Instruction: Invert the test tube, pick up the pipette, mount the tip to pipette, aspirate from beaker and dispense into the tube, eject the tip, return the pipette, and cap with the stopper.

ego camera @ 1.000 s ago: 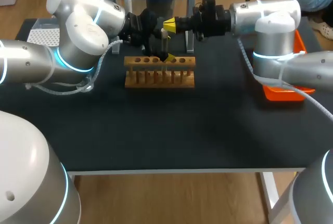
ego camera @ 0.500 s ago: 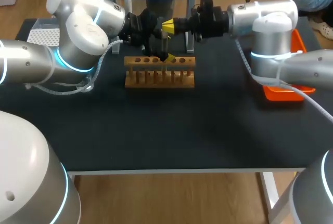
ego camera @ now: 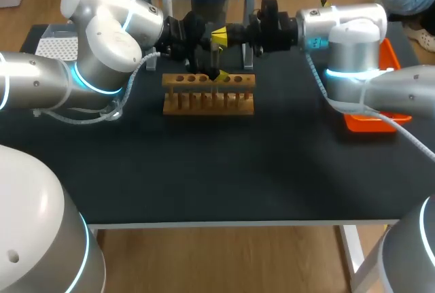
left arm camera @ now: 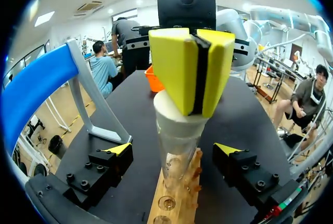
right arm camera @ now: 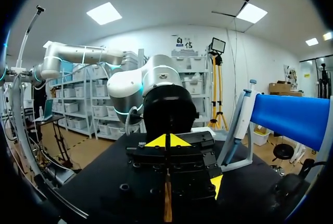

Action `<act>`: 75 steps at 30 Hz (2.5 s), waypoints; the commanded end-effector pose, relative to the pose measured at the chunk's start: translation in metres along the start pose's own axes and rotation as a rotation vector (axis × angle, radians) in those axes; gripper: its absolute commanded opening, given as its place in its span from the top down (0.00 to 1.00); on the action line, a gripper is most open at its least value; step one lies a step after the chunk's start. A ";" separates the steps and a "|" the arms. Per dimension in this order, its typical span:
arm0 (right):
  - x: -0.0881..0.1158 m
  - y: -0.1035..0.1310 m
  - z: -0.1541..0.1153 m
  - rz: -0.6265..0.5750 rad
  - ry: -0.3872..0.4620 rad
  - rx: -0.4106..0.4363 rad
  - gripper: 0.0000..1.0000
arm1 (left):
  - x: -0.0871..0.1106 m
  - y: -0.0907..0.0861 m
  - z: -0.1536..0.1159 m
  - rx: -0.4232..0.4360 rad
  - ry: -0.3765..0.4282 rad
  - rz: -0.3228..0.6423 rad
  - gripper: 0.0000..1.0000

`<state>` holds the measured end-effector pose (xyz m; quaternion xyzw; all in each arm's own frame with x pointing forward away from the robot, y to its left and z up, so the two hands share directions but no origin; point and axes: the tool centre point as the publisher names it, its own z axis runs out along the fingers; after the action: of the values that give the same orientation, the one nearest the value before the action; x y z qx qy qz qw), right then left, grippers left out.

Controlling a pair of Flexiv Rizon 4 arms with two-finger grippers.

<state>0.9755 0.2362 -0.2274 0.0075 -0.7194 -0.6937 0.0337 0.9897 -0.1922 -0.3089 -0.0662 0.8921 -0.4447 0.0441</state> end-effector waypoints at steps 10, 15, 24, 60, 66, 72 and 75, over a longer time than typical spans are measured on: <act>-0.001 0.003 -0.003 -0.020 0.008 -0.024 1.00 | -0.001 0.000 0.000 0.000 0.002 0.000 0.00; 0.000 0.018 -0.009 -0.041 0.000 -0.030 0.00 | -0.001 0.000 0.000 0.000 0.002 0.000 0.00; -0.003 0.039 -0.040 -0.108 -0.064 0.019 0.00 | -0.001 0.000 0.000 0.000 0.002 0.000 0.00; -0.002 -0.004 -0.110 -0.207 -0.211 0.258 0.00 | 0.005 -0.006 0.000 -0.051 -0.009 0.006 0.00; -0.002 -0.004 -0.110 -0.207 -0.211 0.258 0.00 | 0.009 -0.008 -0.002 -0.072 -0.017 0.006 0.00; -0.002 -0.004 -0.110 -0.207 -0.211 0.258 0.00 | 0.013 -0.006 -0.005 -0.077 -0.031 -0.002 0.00; -0.002 -0.004 -0.110 -0.207 -0.211 0.258 0.00 | 0.014 -0.003 -0.006 -0.078 -0.038 -0.012 0.00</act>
<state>0.9839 0.1274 -0.2279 0.0125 -0.7968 -0.5931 -0.1152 0.9797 -0.1938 -0.3024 -0.0789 0.9078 -0.4086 0.0525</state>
